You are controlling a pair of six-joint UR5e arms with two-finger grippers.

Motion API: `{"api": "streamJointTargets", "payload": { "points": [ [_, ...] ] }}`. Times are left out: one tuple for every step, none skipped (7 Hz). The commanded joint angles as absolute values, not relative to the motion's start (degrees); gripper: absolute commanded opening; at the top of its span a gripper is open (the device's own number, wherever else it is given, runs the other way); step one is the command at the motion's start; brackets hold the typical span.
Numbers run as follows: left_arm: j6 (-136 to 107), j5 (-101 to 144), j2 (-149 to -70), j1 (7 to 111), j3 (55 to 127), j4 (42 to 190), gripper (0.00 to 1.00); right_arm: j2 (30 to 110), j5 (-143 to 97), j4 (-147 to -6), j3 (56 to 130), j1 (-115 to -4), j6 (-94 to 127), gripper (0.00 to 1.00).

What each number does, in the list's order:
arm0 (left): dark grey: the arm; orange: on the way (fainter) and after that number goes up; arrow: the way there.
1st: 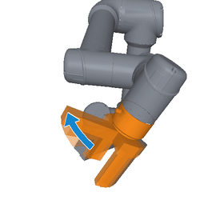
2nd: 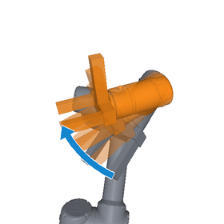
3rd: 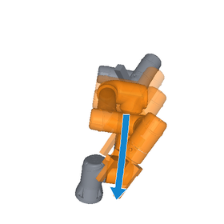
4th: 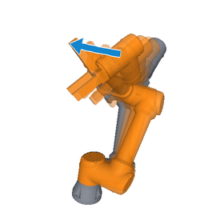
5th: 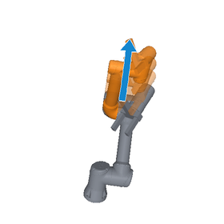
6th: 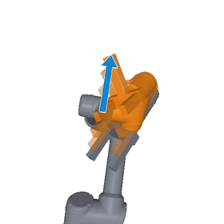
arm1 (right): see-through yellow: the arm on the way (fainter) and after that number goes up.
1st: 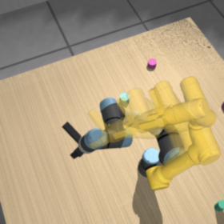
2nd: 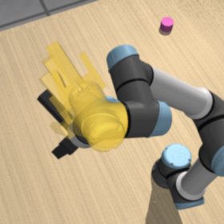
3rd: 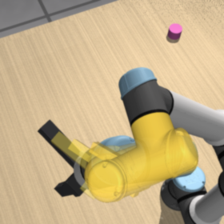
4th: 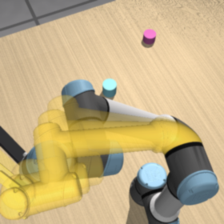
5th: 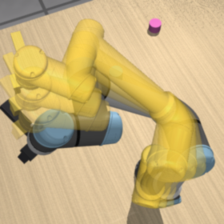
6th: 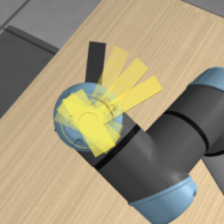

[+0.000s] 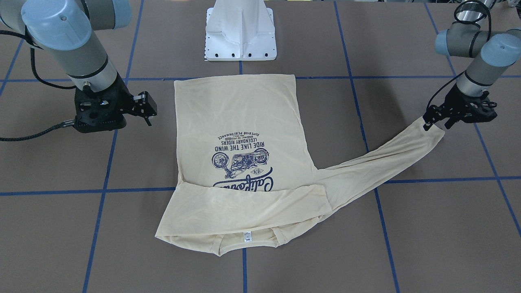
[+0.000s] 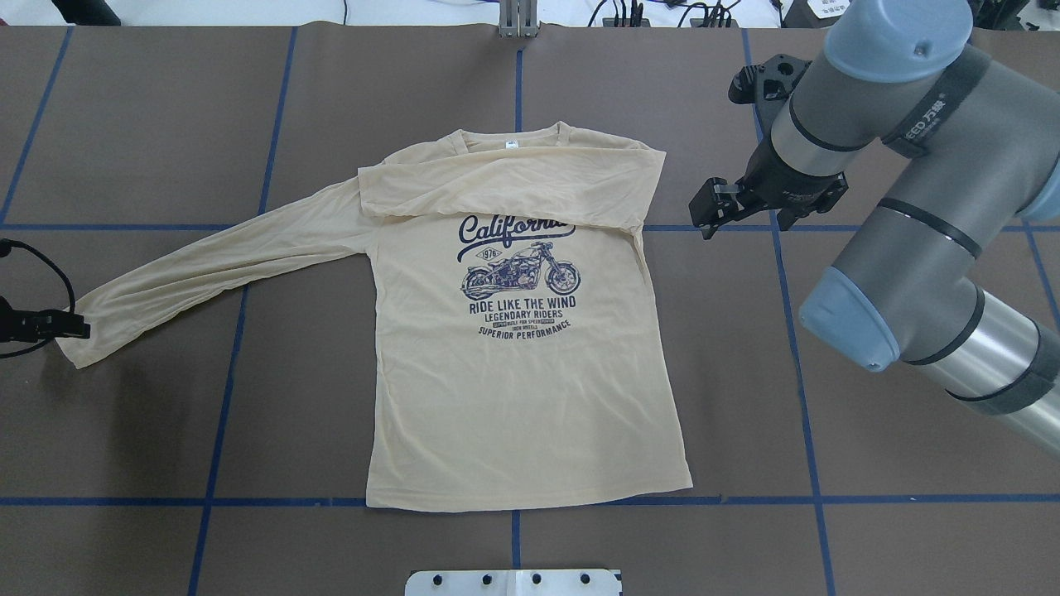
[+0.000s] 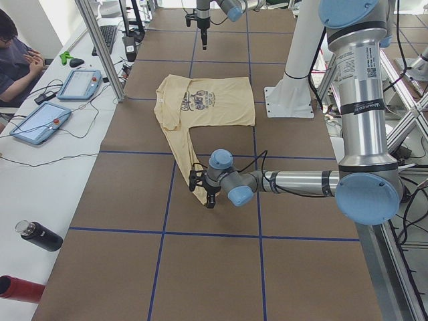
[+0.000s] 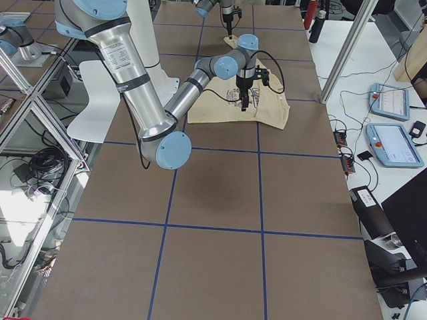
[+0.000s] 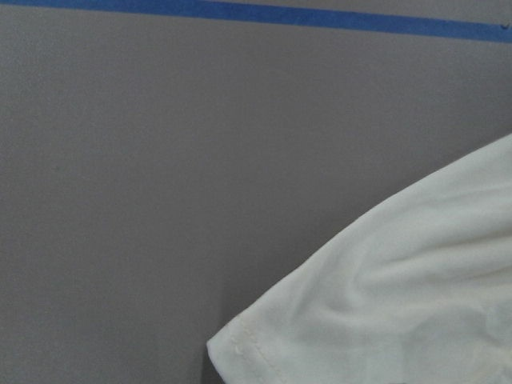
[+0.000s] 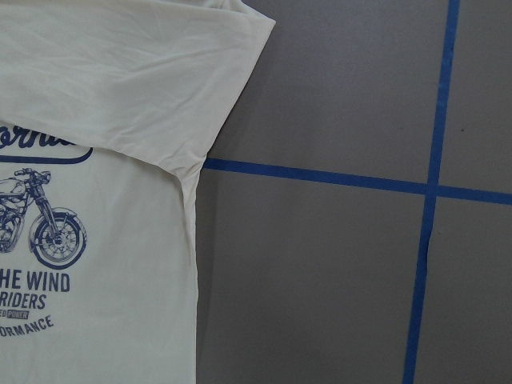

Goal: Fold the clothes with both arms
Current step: 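Lower the left gripper to the cuff of the other sleeve and grasp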

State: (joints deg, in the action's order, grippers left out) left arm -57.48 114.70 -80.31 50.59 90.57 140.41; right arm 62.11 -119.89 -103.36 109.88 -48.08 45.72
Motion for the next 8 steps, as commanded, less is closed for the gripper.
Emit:
{"api": "streamJointTargets", "payload": {
  "points": [
    [-57.48, 114.35, -80.51, 50.54, 90.26, 140.36, 0.59, 62.14, -119.88, -103.36, 109.78, -47.99, 45.79, 1.00],
    [-57.57, 114.35, -80.51, 50.19, 90.18, 140.36, 0.49, 62.14, -119.80, -103.36, 109.78, -47.99, 45.79, 1.00],
    [-57.57, 114.35, -80.59, 50.10, 90.09, 140.36, 0.45, 62.14, -119.79, -103.36, 109.78, -47.99, 45.79, 1.00],
    [-57.66, 114.35, -80.77, 50.10, 90.17, 140.36, 0.38, 62.14, -119.79, -103.36, 109.78, -47.99, 45.79, 1.00],
    [-57.66, 114.35, -80.77, 50.10, 90.26, 140.36, 0.20, 62.14, -119.79, -103.36, 109.78, -47.99, 45.79, 1.00],
    [-57.74, 114.35, -80.77, 50.10, 90.61, 140.36, 0.00, 62.14, -119.71, -103.36, 109.78, -48.08, 45.79, 1.00],
    [-57.83, 114.43, -80.86, 50.10, 90.79, 140.36, 0.00, 62.23, -119.71, -103.36, 109.69, -48.08, 45.79, 1.00],
    [-57.92, 114.78, -80.86, 50.18, 91.05, 140.36, 0.00, 62.23, -119.71, -103.36, 109.69, -48.08, 45.79, 1.00]
  ]
}}
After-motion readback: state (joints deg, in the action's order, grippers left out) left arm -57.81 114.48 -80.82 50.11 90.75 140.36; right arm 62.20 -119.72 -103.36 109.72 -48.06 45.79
